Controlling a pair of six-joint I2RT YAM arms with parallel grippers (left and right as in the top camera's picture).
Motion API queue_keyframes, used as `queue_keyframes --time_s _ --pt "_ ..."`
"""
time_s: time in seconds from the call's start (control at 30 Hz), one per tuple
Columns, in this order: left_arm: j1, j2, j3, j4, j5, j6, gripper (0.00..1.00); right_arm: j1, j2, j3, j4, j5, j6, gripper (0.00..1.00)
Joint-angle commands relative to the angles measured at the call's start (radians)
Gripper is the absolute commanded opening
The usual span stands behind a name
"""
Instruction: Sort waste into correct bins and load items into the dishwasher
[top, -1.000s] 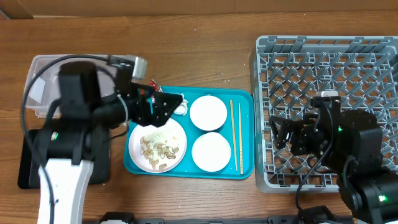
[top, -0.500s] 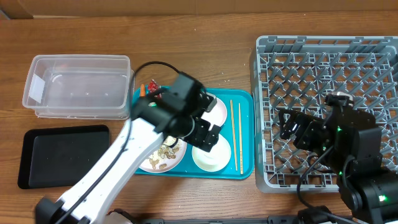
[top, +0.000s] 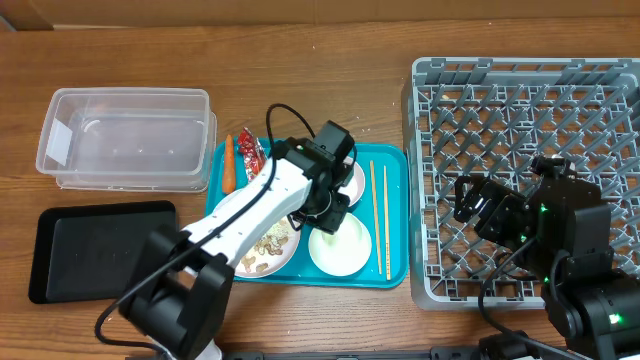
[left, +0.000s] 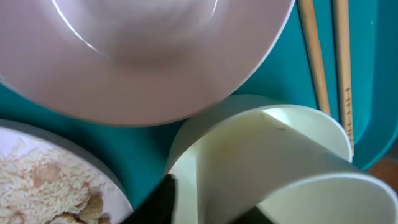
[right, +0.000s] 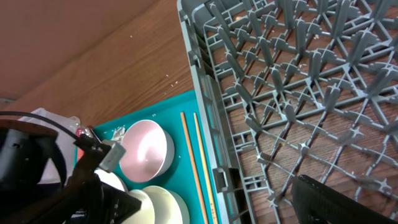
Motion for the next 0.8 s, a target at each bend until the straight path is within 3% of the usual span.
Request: queue_keyframes --time_s 0.0,0.33,0.37,0.47,0.57,0.7,0.77 --pt "-0.006 0.007 0.020 -0.005 -0.002 0.000 0.04 -0.001 -0.006 0.027 0.005 0.015 0.011 1.00" --pt "0.015 -0.098 0.262 -0.211 0.055 0.019 0.04 -0.001 -0.006 0.027 0.007 0.015 0.011 1.00" --pt "0.027 -0.105 0.284 -0.213 0.108 0.039 0.04 -0.001 -0.006 0.027 0.007 0.014 0.011 1.00" --pt "0.114 -0.122 0.346 -0.180 0.478 0.173 0.04 -0.001 -0.006 0.027 0.019 -0.032 -0.004 1.00" --pt "0.223 -0.120 0.355 -0.127 0.784 0.208 0.04 -0.001 -0.006 0.027 0.058 -0.145 -0.080 1.00" --pt "0.314 -0.105 0.355 -0.117 1.075 0.276 0.04 -0.001 -0.006 0.027 0.177 -0.467 -0.247 1.00" --pt "0.322 -0.105 0.355 -0.117 1.154 0.294 0.04 -0.001 -0.002 0.027 0.229 -0.583 -0.289 1.00"
